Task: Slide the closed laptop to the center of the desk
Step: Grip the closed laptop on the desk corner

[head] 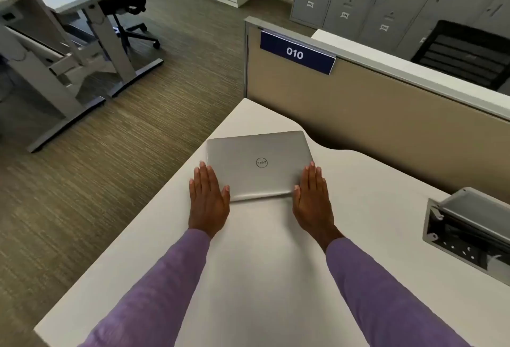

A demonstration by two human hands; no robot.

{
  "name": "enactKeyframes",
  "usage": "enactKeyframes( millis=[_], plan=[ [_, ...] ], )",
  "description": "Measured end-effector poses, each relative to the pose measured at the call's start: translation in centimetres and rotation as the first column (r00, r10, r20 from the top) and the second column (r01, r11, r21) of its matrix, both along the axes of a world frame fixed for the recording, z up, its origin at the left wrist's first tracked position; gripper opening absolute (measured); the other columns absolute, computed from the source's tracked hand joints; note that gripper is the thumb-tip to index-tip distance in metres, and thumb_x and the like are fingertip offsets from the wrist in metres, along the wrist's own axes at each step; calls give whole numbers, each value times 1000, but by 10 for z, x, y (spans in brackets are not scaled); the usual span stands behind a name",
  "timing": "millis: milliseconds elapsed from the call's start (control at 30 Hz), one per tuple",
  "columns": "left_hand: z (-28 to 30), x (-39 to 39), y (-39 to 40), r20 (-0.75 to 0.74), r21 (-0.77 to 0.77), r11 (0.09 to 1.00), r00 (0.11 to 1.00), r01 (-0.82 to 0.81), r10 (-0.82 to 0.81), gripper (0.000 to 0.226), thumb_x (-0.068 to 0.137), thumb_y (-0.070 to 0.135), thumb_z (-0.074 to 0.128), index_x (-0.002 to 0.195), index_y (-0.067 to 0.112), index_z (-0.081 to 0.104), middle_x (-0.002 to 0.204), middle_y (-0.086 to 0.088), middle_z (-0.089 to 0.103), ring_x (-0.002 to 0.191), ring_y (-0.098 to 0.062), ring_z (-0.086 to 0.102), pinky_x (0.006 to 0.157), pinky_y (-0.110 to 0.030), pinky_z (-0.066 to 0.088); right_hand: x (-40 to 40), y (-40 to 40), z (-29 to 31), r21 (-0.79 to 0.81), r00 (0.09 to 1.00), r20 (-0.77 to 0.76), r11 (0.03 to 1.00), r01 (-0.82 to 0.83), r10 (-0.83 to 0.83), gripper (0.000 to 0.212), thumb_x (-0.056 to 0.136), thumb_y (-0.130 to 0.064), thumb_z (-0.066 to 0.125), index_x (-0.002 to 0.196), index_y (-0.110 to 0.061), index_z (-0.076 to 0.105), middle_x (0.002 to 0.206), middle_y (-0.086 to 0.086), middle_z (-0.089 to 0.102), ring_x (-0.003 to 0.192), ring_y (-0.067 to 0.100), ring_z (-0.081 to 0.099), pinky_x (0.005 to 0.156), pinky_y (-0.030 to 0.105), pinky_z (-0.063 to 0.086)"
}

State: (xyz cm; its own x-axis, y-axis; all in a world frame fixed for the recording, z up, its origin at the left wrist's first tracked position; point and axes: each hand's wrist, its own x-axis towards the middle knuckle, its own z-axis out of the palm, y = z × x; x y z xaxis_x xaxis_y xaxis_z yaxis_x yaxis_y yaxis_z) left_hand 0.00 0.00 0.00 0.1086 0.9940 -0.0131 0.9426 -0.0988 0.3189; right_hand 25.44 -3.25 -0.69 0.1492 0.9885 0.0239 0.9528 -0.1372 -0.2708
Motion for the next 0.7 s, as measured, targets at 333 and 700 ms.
enactKeyframes(
  millis=[333, 700],
  plan=[
    [-1, 0, 38, 68, -32, 976, 974, -215, 217, 79, 96, 55, 47, 150, 0, 28, 144, -20, 42, 125, -40, 45, 98, -53, 43, 23, 61, -4, -91, 977, -119, 982, 166, -176, 74, 102, -49, 38, 156, -1, 19, 163, 20, 25, 141, 39, 35, 112, 49, 34],
    [0, 17, 68, 214, -246, 901, 886, -358, 411, 61, 95, 52, 52, 128, 2, 45, 130, -21, 45, 120, -42, 44, 96, -52, 42, 29, 87, -10, -209, 958, -108, 948, 240, -267, 95, 85, -78, 44, 155, -18, 21, 140, 16, 45, 124, 40, 43, 92, 50, 45]
  ],
)
